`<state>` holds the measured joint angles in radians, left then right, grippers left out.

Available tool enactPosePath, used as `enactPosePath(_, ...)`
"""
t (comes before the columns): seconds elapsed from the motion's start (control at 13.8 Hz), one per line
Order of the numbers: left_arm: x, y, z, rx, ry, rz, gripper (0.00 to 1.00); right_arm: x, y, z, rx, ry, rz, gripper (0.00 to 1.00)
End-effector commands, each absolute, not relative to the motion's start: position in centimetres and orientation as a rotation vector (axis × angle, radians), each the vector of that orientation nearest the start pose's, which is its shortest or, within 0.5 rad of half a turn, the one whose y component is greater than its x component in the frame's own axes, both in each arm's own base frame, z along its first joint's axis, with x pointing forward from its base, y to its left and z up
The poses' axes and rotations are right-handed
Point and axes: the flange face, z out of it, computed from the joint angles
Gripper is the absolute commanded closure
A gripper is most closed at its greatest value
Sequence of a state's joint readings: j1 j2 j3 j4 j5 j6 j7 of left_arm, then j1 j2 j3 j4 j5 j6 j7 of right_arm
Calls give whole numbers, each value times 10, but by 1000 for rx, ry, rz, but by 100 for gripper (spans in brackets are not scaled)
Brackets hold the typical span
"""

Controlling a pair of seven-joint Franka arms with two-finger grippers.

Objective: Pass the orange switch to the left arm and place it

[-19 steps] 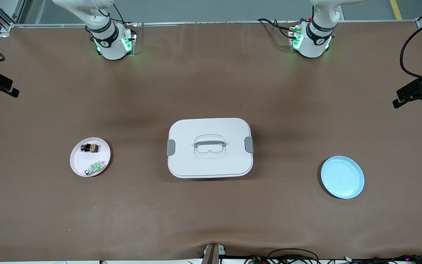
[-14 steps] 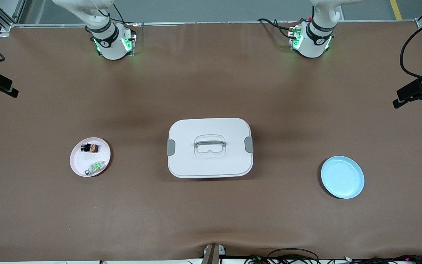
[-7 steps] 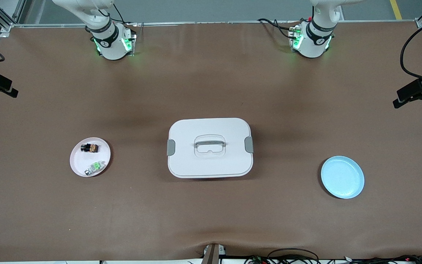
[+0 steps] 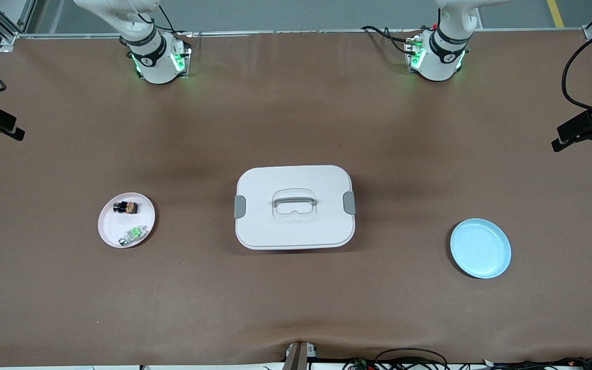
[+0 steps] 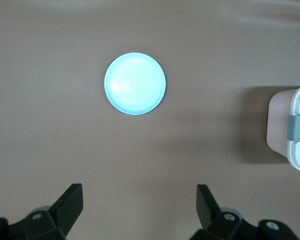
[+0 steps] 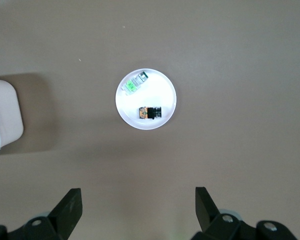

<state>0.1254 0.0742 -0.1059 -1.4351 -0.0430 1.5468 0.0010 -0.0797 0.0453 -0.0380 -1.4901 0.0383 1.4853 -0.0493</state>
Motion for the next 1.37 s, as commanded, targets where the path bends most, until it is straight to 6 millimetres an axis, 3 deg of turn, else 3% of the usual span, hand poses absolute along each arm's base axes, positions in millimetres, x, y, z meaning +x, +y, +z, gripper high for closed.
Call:
enactPosePath(0.0, 573, 9, 648, -3189, -34, -53, 0, 575, -71, 603, -3135, 115, 125, 0)
enactPosePath(0.29, 573, 9, 649, -3189, -34, -55, 0, 592, -75, 570, -3140, 118, 182, 0)
enactPosePath(0.51, 573, 8, 649, -3189, -31, -55, 0, 606, -74, 534, -3130, 114, 273, 0)
enactPosePath(0.8, 573, 9, 648, -3189, -34, -53, 0, 622, -66, 523, -3135, 93, 174, 0)
enactPosePath(1.16, 573, 7, 649, -3189, -29, -57, 0, 644, -66, 469, -3142, 81, 195, 0)
enactPosePath(1.3, 573, 8, 649, -3189, -31, -55, 0, 644, -70, 440, -3139, 88, 170, 0)
